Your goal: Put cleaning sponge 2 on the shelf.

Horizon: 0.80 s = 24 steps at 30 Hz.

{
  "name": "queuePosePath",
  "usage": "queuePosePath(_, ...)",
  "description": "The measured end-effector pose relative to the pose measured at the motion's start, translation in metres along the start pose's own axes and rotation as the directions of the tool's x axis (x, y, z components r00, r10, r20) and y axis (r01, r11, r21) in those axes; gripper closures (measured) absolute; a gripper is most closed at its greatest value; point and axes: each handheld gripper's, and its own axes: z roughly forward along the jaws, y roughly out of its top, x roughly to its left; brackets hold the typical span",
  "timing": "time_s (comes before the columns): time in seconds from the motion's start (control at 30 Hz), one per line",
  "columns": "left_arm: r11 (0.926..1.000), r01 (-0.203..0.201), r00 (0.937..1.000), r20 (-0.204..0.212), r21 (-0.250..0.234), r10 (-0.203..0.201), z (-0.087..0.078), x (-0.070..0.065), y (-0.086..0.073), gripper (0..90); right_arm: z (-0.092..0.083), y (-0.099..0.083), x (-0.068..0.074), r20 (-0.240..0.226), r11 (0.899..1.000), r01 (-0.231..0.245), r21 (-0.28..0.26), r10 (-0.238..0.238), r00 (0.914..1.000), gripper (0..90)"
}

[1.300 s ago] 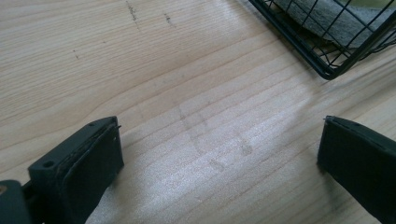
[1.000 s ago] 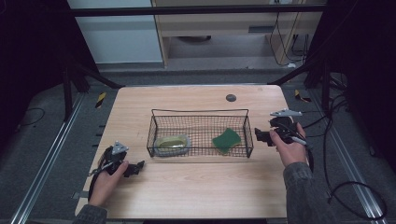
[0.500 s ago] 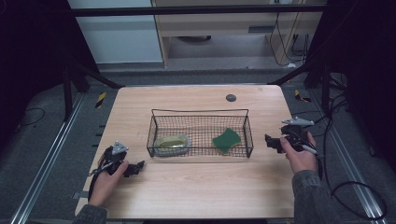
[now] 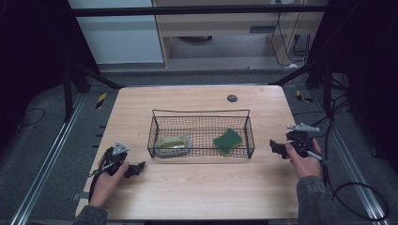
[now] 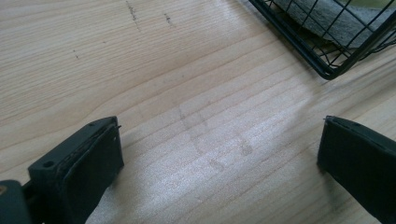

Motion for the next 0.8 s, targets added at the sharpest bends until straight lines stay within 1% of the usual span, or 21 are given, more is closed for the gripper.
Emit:
queuePosePath(0.03, 1.0000, 0.000, 1.0000, 0.000, 0.000, 0.000, 0.000, 0.000, 0.000, 0.0, 0.000, -0.001, 0.000, 0.004, 1.000, 0.005, -0.002, -0.005, 1.0000, 7.1)
queuePosePath(0.07, 1.0000, 0.000, 1.0000, 0.000, 0.000, 0.000, 0.000, 0.000, 0.000, 0.0, 0.001, -0.002, 0.000, 0.003, 1.000, -0.001, 0.000, 0.001, 1.0000, 7.1)
queuePosePath(0.1, 1.0000, 0.000, 1.0000, 0.000, 0.000, 0.000, 0.000, 0.000, 0.000, 0.0, 0.001, -0.004, -0.001, 0.009, 1.000, 0.013, 0.000, -0.013, 0.9999, 7.1)
queuePosePath(0.2, 1.0000, 0.000, 1.0000, 0.000, 0.000, 0.000, 0.000, 0.000, 0.000, 0.0, 0.004, -0.010, -0.003, 0.011, 1.000, 0.011, 0.007, -0.011, 0.9999, 7.2)
queuePosePath(0.43, 1.0000, 0.000, 1.0000, 0.000, 0.000, 0.000, 0.000, 0.000, 0.000, 0.0, 0.010, -0.022, -0.004, -0.001, 0.999, -0.029, 0.016, 0.029, 0.9996, 7.4)
queuePosePath(0.53, 1.0000, 0.000, 1.0000, 0.000, 0.000, 0.000, 0.000, 0.000, 0.000, 0.0, 0.013, -0.027, -0.004, -0.001, 0.999, -0.030, 0.030, 0.030, 0.9995, 7.5)
queuePosePath(0.8, 1.0000, 0.000, 1.0000, 0.000, 0.000, 0.000, 0.000, 0.000, 0.000, 0.0, 0.019, -0.040, 0.000, -0.011, 0.998, -0.037, 0.044, 0.037, 0.9992, 7.7)
